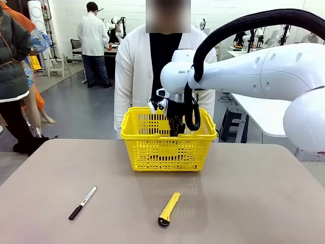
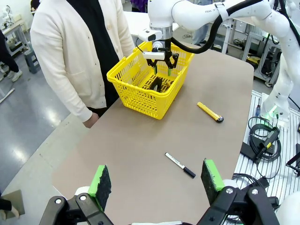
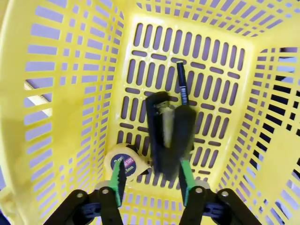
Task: Place the items the person wants into the basket.
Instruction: Pick up the item the person points to and place it in the Market Basket.
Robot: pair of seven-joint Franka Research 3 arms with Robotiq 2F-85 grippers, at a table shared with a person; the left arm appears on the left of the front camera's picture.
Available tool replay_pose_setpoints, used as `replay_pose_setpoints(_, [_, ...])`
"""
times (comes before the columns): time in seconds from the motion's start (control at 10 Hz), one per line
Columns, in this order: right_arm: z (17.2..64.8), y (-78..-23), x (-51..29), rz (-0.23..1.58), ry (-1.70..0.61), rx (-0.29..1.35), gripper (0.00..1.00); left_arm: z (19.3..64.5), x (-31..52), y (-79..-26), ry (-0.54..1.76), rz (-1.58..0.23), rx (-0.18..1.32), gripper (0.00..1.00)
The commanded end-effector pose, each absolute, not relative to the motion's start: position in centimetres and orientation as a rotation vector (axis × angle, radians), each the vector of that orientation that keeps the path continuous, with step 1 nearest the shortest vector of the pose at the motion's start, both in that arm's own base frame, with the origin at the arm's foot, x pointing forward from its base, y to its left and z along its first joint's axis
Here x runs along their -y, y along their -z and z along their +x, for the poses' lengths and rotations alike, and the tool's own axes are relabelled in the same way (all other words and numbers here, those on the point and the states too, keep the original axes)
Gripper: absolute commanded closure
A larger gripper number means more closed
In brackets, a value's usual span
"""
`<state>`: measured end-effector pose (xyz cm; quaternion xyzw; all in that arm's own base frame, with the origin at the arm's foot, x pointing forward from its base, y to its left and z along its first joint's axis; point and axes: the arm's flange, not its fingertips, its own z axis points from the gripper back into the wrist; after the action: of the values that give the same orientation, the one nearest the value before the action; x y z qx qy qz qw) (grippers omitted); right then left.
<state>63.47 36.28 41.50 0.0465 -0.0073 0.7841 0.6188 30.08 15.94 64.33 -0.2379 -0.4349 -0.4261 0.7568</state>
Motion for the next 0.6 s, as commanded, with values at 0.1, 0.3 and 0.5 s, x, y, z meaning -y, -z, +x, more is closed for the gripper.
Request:
replay_pose_setpoints(0.1, [64.2,-42.0,-36.8,0.092,-1.823,0.008,0.0,30.1,-16.0,-64.5,0.933,-0.524,0.944,0.0])
replay_pose_setpoints(0.3, [61.9,-44.2,-35.1,0.083,-1.745,0.024,0.0,30.1,-16.0,-64.5,0.933,-0.524,0.944,0.0])
replay_pose_setpoints(0.5, [56.0,-48.5,-30.2,0.113,-1.607,0.106,0.0,30.1,-16.0,-64.5,0.933,-0.524,0.944,0.0])
